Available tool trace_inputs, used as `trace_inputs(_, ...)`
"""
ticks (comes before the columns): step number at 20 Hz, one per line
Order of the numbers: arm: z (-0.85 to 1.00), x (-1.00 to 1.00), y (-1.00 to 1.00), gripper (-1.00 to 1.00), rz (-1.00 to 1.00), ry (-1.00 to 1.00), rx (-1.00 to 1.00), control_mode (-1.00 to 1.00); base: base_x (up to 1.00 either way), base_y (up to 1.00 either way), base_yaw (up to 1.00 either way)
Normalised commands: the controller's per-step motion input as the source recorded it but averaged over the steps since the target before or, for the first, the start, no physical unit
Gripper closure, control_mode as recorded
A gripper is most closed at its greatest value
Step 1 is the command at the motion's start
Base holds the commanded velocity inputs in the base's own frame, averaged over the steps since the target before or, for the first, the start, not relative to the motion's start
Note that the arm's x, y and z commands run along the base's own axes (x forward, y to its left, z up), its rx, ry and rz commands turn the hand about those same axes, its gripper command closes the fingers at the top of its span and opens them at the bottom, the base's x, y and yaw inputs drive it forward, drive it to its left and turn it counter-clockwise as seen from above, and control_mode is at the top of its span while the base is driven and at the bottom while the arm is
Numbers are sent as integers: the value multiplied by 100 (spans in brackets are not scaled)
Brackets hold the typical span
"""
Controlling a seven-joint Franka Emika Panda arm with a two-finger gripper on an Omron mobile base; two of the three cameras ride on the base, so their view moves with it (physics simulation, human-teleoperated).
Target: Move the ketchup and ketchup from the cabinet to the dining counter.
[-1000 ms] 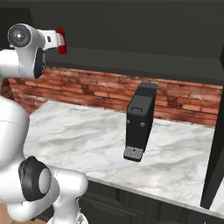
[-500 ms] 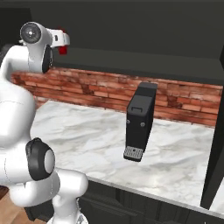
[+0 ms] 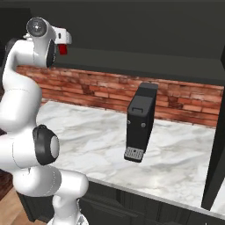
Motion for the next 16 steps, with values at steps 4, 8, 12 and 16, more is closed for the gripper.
trace_inputs(4,-19,19,20,-100,1,0,-1,-100,0,0,0)
trace_inputs(8,-15,28,12,-100,0,0,0,-100,0,0,0)
trace_inputs(12,-10,30,3,-100,0,0,0,-100,0,0,0)
trace_inputs(16,-5,27,0,-100,0,4,0,-100,0,0,0)
